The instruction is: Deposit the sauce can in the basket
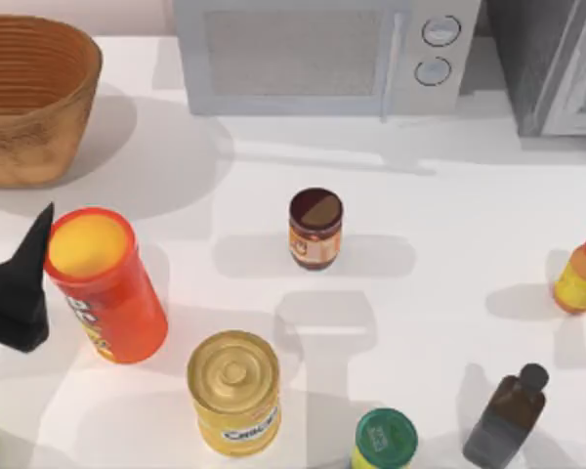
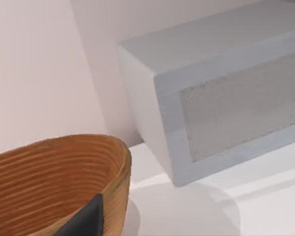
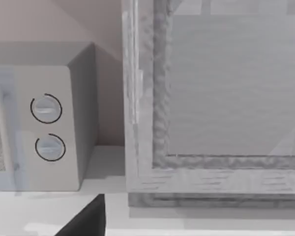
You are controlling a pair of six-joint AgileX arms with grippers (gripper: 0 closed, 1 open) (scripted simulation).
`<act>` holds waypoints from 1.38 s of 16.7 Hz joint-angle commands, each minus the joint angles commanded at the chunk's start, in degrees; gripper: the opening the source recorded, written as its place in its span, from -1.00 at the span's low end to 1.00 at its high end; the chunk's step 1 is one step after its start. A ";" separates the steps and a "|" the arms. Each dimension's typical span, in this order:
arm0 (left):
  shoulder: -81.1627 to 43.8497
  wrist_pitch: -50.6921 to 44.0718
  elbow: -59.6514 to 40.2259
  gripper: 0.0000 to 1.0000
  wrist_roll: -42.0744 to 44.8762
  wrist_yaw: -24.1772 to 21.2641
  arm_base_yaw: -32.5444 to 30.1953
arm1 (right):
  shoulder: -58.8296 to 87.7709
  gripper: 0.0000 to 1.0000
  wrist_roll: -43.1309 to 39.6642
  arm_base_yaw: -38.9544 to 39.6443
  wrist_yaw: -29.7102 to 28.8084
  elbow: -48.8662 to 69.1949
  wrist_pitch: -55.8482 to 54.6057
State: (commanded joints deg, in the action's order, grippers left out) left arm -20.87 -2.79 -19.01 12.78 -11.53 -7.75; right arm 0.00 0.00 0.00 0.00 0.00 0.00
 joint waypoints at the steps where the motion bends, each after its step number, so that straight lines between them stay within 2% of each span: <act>1: -5.17 -0.50 -4.13 1.00 2.52 -2.23 -1.36 | 0.00 1.00 0.00 0.00 0.00 0.00 0.00; 5: -26.31 -1.24 -18.04 1.00 12.60 -10.26 -5.42 | 0.00 1.00 0.00 0.00 0.00 0.00 0.00; 11: -47.59 -0.86 -30.99 1.00 26.46 -19.42 -7.32 | 0.00 1.00 0.00 0.00 0.00 0.00 0.00; 18: -82.14 -5.08 -41.68 1.00 35.15 -31.53 -8.96 | 0.00 1.00 0.00 0.00 0.00 0.00 0.00; 23: -95.11 -7.88 -48.51 1.00 38.53 -36.56 -9.41 | 0.00 1.00 0.00 0.00 0.00 0.00 0.00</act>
State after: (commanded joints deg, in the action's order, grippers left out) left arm -115.98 -10.67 -67.52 51.30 -48.09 -17.16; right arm 0.00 0.00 0.00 0.00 0.00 0.00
